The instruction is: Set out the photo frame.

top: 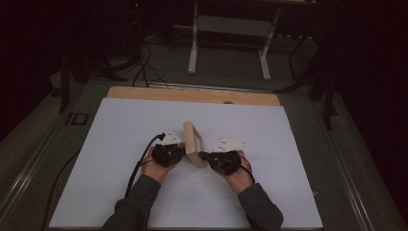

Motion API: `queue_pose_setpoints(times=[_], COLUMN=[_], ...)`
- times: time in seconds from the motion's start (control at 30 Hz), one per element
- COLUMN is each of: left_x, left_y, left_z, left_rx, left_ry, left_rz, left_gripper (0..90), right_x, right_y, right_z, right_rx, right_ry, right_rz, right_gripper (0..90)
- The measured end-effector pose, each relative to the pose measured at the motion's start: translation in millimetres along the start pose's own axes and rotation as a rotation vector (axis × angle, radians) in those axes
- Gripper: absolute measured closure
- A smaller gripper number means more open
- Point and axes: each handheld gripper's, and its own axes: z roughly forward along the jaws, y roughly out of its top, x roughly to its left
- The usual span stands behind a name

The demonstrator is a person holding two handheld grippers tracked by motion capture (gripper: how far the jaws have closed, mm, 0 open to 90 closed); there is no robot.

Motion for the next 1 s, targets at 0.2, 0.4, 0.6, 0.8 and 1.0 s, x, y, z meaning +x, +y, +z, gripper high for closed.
queue_pose_setpoints(times=[0.2, 0.4, 0.6, 0.8, 1.0], left_x=[1.9, 3.6, 5.0, 6.2, 6.4], left_y=[0.1, 0.2, 0.3, 0.4, 0.4], left_z=[0.7, 2.4, 3.4, 4.6, 5.1], left_rx=[-0.001, -0.007, -0.01, -0.013, -0.014], left_ry=[0.002, -0.003, -0.003, 0.002, 0.002], left_rz=[-0.001, -0.017, -0.021, -0.028, -0.032], left_gripper=[90.0, 90.0, 90.0, 90.0, 90.0], right_x=[1.3, 2.1, 3.0, 4.2, 4.1], right_y=[1.0, 1.6, 2.6, 3.7, 3.6], right_z=[1.4, 2.4, 3.8, 5.3, 6.0], right_rx=[-0.003, -0.003, -0.005, -0.005, -0.01], right_ry=[0.005, 0.005, 0.006, 0.011, 0.012], right_rz=[0.001, 0.002, 0.001, 0.003, -0.001], right_gripper=[89.7, 89.7, 89.8, 89.7, 89.7])
